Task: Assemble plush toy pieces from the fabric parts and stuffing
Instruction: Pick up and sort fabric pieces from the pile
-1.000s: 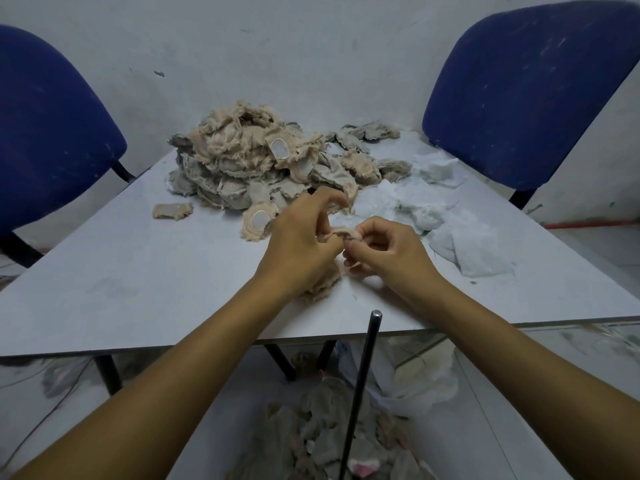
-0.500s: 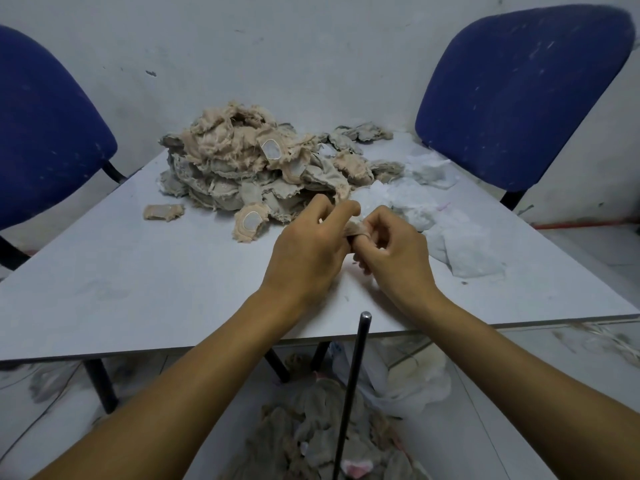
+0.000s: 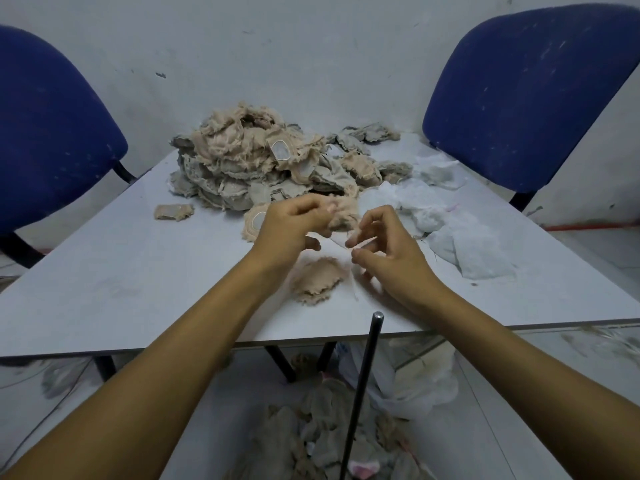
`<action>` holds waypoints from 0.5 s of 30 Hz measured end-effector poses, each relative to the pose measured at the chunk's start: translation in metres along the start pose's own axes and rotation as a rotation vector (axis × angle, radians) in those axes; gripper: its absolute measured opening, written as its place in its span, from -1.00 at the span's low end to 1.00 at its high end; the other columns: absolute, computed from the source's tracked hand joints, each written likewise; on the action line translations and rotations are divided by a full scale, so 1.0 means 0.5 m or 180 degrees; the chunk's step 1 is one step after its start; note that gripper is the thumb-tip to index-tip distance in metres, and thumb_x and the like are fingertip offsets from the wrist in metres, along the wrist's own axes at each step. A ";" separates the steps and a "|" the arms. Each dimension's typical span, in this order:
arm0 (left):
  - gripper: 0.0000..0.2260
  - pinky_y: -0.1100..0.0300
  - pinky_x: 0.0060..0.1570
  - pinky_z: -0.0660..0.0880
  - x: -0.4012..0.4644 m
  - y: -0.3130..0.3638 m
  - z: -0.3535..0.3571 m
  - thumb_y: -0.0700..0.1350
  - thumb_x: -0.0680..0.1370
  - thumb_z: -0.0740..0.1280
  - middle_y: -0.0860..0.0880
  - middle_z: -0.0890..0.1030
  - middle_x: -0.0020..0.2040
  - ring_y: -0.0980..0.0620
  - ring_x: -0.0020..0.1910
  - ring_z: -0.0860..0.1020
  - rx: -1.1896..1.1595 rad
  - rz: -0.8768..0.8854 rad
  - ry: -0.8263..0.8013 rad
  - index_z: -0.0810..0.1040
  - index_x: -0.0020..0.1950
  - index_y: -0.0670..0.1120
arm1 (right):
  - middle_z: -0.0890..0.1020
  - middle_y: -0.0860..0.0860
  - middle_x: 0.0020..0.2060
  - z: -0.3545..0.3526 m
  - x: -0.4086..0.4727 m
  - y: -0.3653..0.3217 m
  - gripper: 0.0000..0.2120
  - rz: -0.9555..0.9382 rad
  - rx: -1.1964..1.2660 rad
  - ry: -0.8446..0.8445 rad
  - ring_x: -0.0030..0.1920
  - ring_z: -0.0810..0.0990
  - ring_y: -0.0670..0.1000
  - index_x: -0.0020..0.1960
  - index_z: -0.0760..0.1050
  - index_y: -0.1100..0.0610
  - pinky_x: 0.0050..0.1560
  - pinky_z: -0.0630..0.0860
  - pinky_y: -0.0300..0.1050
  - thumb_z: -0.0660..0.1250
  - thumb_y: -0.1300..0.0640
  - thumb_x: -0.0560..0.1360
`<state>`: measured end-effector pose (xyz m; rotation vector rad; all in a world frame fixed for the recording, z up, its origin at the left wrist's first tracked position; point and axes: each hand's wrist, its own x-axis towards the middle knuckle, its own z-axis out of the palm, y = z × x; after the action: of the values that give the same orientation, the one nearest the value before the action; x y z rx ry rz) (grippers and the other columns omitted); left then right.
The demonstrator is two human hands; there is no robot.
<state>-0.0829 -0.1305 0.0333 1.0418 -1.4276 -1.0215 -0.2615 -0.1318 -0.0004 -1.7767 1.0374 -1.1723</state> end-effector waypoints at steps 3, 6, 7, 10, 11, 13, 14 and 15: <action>-0.74 0.20 -0.17 0.46 0.001 0.010 -0.020 -0.03 0.65 0.23 -0.03 0.65 -0.14 0.05 -0.13 0.57 0.0160 -0.0127 -0.0458 0.68 -0.02 -0.08 | 0.59 -0.14 -0.16 0.010 -0.002 0.001 -0.70 -0.0150 -0.0808 -0.0383 -0.23 0.53 -0.07 0.03 0.42 -0.11 -0.29 0.46 -0.30 0.47 0.15 0.45; -0.88 0.21 -0.18 0.47 -0.002 -0.005 -0.025 -0.12 0.60 0.33 0.04 0.64 -0.14 0.11 -0.16 0.57 0.1362 -0.0008 -0.0116 0.65 -0.04 0.04 | 0.57 -0.15 -0.12 0.023 -0.001 0.001 -0.65 -0.0296 -0.1562 -0.0710 -0.15 0.51 -0.19 0.11 0.46 -0.14 -0.21 0.44 -0.31 0.51 -0.11 0.41; -0.92 0.20 -0.19 0.48 -0.004 -0.010 -0.028 -0.10 0.58 0.36 0.04 0.63 -0.14 0.10 -0.17 0.57 0.1651 -0.0076 -0.0083 0.63 -0.04 0.06 | 0.58 -0.14 -0.13 0.023 0.001 0.000 -0.67 -0.0255 -0.1534 -0.0665 -0.16 0.51 -0.21 0.11 0.48 -0.12 -0.21 0.44 -0.32 0.51 -0.10 0.42; -0.85 0.19 -0.18 0.52 -0.011 -0.018 -0.043 0.06 0.51 0.44 0.04 0.62 -0.10 0.11 -0.16 0.58 0.2399 -0.0271 -0.0670 0.60 0.04 0.08 | 0.61 -0.11 -0.24 0.020 0.005 0.006 -0.81 -0.0136 -0.1286 -0.0432 -0.26 0.53 -0.21 0.06 0.54 -0.08 -0.26 0.40 -0.37 0.47 0.05 0.49; -0.78 0.18 -0.15 0.51 -0.012 -0.020 -0.046 0.09 0.48 0.47 0.05 0.60 -0.08 0.11 -0.13 0.56 0.2595 -0.0272 -0.0865 0.60 0.08 0.08 | 0.61 -0.10 -0.26 0.020 0.005 0.008 -0.84 -0.0132 -0.1272 -0.0401 -0.28 0.53 -0.21 0.03 0.55 -0.07 -0.26 0.39 -0.38 0.46 0.08 0.49; -0.71 0.27 -0.16 0.45 -0.014 -0.021 -0.049 0.08 0.43 0.51 0.10 0.55 -0.04 0.19 -0.09 0.50 0.2806 -0.0183 -0.0948 0.60 0.12 0.10 | 0.61 -0.10 -0.26 0.021 0.004 0.009 -0.87 -0.0150 -0.1298 -0.0398 -0.27 0.52 -0.21 0.01 0.56 -0.07 -0.25 0.39 -0.39 0.46 0.08 0.50; -0.72 0.30 -0.19 0.41 -0.013 -0.022 -0.050 0.06 0.43 0.52 0.11 0.55 -0.03 0.22 -0.10 0.48 0.2812 -0.0139 -0.0862 0.61 0.11 0.11 | 0.60 -0.11 -0.24 0.021 0.005 0.009 -0.88 -0.0191 -0.1347 -0.0389 -0.25 0.52 -0.21 0.02 0.56 -0.07 -0.23 0.38 -0.39 0.45 0.06 0.51; -0.73 0.33 -0.21 0.40 -0.013 -0.023 -0.051 0.03 0.43 0.52 0.13 0.56 -0.03 0.24 -0.11 0.49 0.2748 -0.0118 -0.0770 0.61 0.10 0.13 | 0.59 -0.12 -0.20 0.020 0.005 0.009 -0.88 -0.0239 -0.1407 -0.0366 -0.21 0.52 -0.21 0.04 0.56 -0.07 -0.21 0.38 -0.40 0.44 0.04 0.52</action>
<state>-0.0563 -0.1285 0.0227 1.5857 -2.1343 -0.5439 -0.2522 -0.1345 -0.0066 -2.2120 1.2383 -0.9172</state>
